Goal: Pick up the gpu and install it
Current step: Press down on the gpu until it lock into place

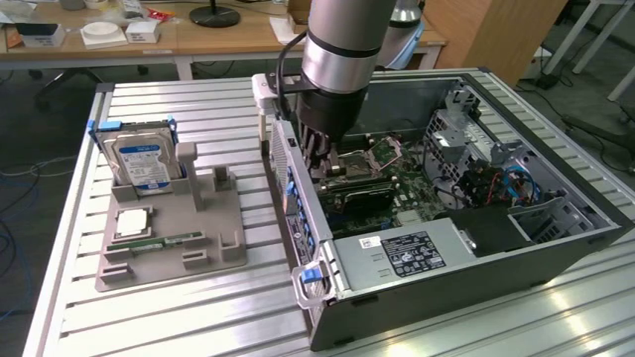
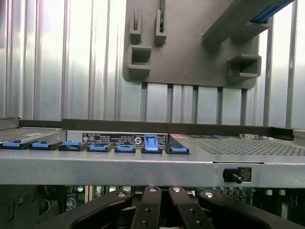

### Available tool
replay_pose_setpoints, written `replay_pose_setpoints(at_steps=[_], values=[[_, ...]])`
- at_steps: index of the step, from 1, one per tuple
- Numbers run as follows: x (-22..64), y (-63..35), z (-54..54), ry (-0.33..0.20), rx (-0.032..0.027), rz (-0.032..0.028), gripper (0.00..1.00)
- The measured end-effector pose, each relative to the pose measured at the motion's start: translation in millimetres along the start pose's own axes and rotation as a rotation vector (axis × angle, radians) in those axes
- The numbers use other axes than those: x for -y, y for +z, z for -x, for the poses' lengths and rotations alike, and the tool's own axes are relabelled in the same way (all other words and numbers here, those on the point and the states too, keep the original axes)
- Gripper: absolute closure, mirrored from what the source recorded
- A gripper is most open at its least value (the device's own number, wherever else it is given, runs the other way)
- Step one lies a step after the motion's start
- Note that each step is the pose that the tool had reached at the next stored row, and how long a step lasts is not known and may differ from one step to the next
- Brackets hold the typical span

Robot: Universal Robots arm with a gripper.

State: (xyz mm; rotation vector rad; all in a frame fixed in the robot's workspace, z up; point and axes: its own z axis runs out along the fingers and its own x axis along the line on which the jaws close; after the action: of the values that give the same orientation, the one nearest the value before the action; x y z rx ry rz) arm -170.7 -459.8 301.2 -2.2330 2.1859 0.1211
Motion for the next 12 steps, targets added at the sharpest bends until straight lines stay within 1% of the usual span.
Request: replay_pose_setpoints(at_steps=[9, 12], values=[[0.0, 2.3, -0.3, 0.0, 0.0001, -0.0025, 0.9], [0.1, 3.6, -0.4, 0.0, 0.0001, -0.0024, 0.9]])
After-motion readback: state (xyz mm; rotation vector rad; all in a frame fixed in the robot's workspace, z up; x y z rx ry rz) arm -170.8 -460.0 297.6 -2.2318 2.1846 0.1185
